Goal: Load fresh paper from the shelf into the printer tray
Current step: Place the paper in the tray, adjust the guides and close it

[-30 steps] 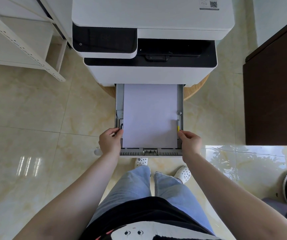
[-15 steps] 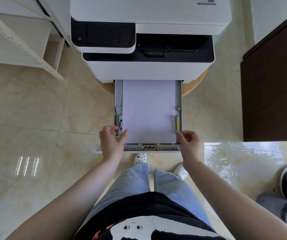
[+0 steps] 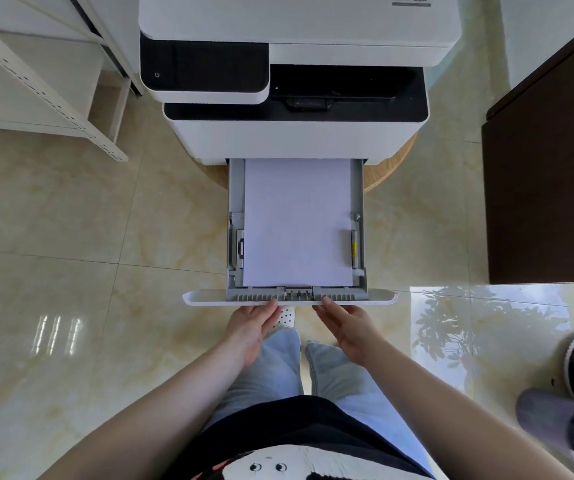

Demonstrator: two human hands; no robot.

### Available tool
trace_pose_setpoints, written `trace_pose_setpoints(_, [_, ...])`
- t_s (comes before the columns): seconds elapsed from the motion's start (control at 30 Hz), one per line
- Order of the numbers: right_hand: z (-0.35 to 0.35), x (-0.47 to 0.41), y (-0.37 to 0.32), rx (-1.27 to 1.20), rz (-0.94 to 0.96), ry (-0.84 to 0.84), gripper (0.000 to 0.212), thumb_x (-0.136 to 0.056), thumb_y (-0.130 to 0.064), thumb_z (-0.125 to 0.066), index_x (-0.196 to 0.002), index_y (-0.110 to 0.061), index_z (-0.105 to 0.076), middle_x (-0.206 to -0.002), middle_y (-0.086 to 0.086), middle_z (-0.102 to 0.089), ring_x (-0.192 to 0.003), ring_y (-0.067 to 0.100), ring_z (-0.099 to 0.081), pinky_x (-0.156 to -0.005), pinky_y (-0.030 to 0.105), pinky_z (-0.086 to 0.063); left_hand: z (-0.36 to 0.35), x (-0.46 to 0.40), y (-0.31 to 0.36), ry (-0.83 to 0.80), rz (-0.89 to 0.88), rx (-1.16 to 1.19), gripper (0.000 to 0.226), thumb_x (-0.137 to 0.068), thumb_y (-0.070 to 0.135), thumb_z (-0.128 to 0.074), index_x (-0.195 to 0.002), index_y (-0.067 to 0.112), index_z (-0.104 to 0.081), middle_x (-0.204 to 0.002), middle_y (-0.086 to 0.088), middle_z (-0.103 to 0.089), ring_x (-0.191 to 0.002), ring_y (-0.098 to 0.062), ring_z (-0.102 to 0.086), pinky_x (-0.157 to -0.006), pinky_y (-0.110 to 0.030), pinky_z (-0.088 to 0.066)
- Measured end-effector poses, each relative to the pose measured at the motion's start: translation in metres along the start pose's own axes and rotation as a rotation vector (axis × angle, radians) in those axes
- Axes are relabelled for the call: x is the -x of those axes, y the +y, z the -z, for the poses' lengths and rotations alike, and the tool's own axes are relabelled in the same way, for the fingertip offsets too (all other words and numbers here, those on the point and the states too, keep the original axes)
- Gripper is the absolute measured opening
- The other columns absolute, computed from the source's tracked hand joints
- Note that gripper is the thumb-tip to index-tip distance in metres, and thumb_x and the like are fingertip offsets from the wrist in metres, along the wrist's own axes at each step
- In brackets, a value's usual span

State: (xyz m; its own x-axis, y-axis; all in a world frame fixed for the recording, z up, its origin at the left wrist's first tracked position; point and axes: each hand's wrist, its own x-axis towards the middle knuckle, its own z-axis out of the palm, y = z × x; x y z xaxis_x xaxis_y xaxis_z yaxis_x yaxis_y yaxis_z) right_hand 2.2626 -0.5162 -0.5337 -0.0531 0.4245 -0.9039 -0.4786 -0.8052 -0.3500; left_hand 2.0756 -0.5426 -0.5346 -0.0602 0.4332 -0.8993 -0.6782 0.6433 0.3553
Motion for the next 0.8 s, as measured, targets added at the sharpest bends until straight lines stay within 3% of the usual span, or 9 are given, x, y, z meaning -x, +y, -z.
trace_pose_setpoints(0.17, [0.002,0.002,0.003,-0.051,0.039,-0.036,0.011,-0.083,0.001,-0.065,-0.092,0.006,-0.06,-0.096,0.018,-0.069,-0.08,0.017,-0.074,-0.075,0.022,-0.059,0.001,-0.002,0.0,-0.003,-0.009,0.037,0.059,-0.078,-0.002,-0.07,-0.13,-0.01,-0.043,-0.104,-0.015,-0.069,-0.093,-0.021,-0.07,-0.091,-0.029,-0.055])
trace_pose_setpoints(0.27, [-0.005,0.002,0.002,-0.082,0.055,-0.036,0.015,-0.082,0.001,-0.065,-0.095,0.007,-0.058,-0.095,0.017,-0.07,-0.081,0.017,-0.073,-0.076,0.022,-0.059,-0.001,-0.005,0.001,0.012,-0.071,0.066,0.065,-0.079,-0.001,-0.071,-0.134,-0.011,-0.038,-0.096,-0.011,-0.07,-0.08,-0.014,-0.074,-0.083,-0.024,-0.057])
trace_pose_setpoints(0.37, [-0.011,0.001,0.0,-0.105,0.072,-0.034,0.024,-0.082,-0.001,-0.067,-0.101,0.008,-0.056,-0.096,0.016,-0.07,-0.082,0.016,-0.074,-0.074,0.021,-0.058,-0.005,-0.007,0.006,0.026,-0.131,0.014,0.044,-0.079,0.0,-0.07,-0.118,-0.011,-0.051,-0.091,-0.012,-0.07,-0.084,-0.018,-0.073,-0.086,-0.026,-0.057])
trace_pose_setpoints(0.47, [-0.011,0.0,-0.001,-0.101,0.072,-0.037,0.02,-0.082,-0.001,-0.067,-0.097,0.008,-0.058,-0.095,0.017,-0.07,-0.081,0.016,-0.074,-0.074,0.021,-0.058,-0.004,-0.006,0.007,-0.005,-0.15,-0.03,0.032,-0.08,0.001,-0.069,-0.107,-0.012,-0.057,-0.095,-0.018,-0.069,-0.08,-0.015,-0.074,-0.076,-0.02,-0.058])
trace_pose_setpoints(0.63, [-0.011,-0.001,0.003,-0.098,0.116,-0.044,0.041,-0.069,-0.009,-0.075,-0.101,0.009,-0.058,-0.091,0.015,-0.073,-0.085,0.018,-0.074,-0.078,0.022,-0.058,0.001,-0.011,0.006,-0.036,-0.185,-0.111,0.029,-0.08,0.002,-0.069,-0.106,-0.008,-0.061,-0.101,-0.018,-0.07,-0.089,-0.017,-0.072,-0.092,-0.028,-0.054])
trace_pose_setpoints(0.73, [-0.012,0.002,0.005,-0.104,0.144,-0.04,0.05,-0.063,-0.013,-0.076,-0.104,0.008,-0.057,-0.092,0.014,-0.073,-0.087,0.017,-0.074,-0.079,0.021,-0.058,0.001,-0.009,0.005,-0.022,-0.204,-0.094,0.038,-0.079,0.005,-0.071,-0.11,-0.012,-0.059,-0.106,-0.022,-0.069,-0.097,-0.023,-0.07,-0.081,-0.021,-0.057])
trace_pose_setpoints(0.8, [-0.011,0.003,0.008,-0.147,0.152,-0.032,0.056,-0.071,-0.01,-0.075,-0.117,0.009,-0.051,-0.097,0.015,-0.07,-0.089,0.017,-0.073,-0.078,0.02,-0.057,0.0,-0.006,0.005,-0.008,-0.202,-0.073,0.038,-0.08,0.006,-0.071,-0.111,-0.012,-0.059,-0.107,-0.022,-0.07,-0.1,-0.025,-0.069,-0.072,-0.014,-0.055])
